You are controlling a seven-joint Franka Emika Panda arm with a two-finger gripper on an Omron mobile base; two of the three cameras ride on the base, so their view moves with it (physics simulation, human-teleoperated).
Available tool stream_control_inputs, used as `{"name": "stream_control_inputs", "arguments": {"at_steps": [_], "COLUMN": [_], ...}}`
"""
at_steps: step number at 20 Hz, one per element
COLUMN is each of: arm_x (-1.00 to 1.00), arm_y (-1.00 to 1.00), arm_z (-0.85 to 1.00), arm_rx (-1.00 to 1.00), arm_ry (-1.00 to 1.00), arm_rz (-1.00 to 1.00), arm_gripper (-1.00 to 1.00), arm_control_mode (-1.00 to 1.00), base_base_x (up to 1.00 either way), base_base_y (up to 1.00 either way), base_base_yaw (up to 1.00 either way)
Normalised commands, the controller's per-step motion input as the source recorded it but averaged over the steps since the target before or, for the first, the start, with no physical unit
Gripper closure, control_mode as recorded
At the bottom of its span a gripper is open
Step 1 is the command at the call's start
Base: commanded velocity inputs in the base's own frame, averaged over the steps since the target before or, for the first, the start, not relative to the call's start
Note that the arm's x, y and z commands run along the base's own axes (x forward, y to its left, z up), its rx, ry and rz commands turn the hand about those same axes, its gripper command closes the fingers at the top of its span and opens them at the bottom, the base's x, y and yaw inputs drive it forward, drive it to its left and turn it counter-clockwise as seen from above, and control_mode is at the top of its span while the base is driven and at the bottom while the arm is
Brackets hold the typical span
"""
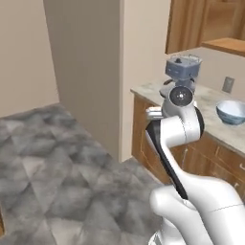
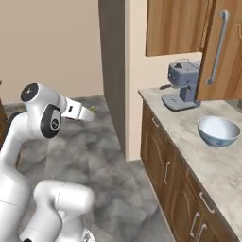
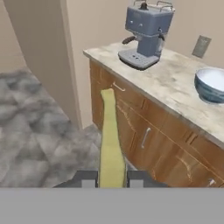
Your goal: Pick the egg and butter from the fridge and place them by the bowl for mixing.
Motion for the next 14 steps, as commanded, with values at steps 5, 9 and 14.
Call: {"name": "stream_control_inputs", "arguments": {"at_steps": [5, 9, 14], "arm_x": [0.00, 0.00, 0.00], "arm_y": [0.00, 0.00, 0.00], "arm_z": [0.00, 0.00, 0.00], "arm_rx": [0.00, 0.00, 0.00], "arm_ry": [0.00, 0.00, 0.00], "arm_rz": [0.00, 0.00, 0.00], "arm_gripper": [1.00, 1.00, 1.00], "arm_control_mode": [1.00, 1.00, 1.00], "base_base_x": [1.00, 0.96, 0.52], "base_base_y": [0.43, 0.44, 0.30], "base_base_yaw": [-0.59, -0.72, -0.83]}}
